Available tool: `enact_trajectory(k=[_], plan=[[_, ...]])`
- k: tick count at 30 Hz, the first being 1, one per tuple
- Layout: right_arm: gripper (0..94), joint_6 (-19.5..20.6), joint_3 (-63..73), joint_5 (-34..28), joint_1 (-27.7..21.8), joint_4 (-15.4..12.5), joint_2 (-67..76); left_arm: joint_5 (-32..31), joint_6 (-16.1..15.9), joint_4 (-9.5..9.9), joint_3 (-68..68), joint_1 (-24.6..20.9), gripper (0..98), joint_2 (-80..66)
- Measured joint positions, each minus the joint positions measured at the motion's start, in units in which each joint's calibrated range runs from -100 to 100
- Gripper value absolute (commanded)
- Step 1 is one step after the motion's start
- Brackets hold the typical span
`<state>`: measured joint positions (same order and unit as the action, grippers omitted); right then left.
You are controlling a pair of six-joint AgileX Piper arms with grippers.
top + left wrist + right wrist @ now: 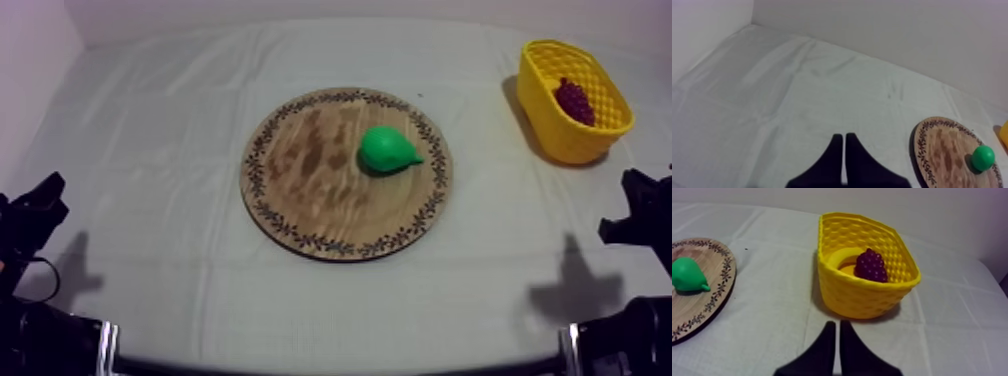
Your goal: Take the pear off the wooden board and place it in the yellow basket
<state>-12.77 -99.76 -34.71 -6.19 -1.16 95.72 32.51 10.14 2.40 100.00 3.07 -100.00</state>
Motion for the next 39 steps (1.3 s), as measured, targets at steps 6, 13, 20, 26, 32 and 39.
enact_trajectory(k=[6, 13, 20, 26, 32, 39], plan=[[0.6, 1.1, 0.0, 0.0, 0.1, 0.0, 0.0, 0.0, 0.0, 0.0, 0.0, 0.0, 0.1, 0.0], [0.6, 0.1, 0.0, 0.0, 2.2, 0.0, 0.0, 0.0, 0.0, 0.0, 0.0, 0.0, 0.1, 0.0], [0.9, -2.4, 0.0, 0.1, 4.2, 0.1, 0.0, 0.0, 0.0, 0.0, 0.0, 0.0, 0.1, 0.0], [0.6, 0.0, 0.0, -0.1, 4.0, 0.1, 0.0, 0.0, 0.0, 0.0, 0.0, 0.0, 0.1, 0.0], [0.5, -0.9, 0.6, 0.6, 4.5, -0.8, -0.2, 0.0, 0.0, 0.0, 0.0, 0.0, 0.1, 0.0], [0.5, -6.4, 8.8, 2.8, 7.6, 1.2, -7.9, 0.0, 0.0, 0.0, 0.0, 0.0, 0.1, 0.0]])
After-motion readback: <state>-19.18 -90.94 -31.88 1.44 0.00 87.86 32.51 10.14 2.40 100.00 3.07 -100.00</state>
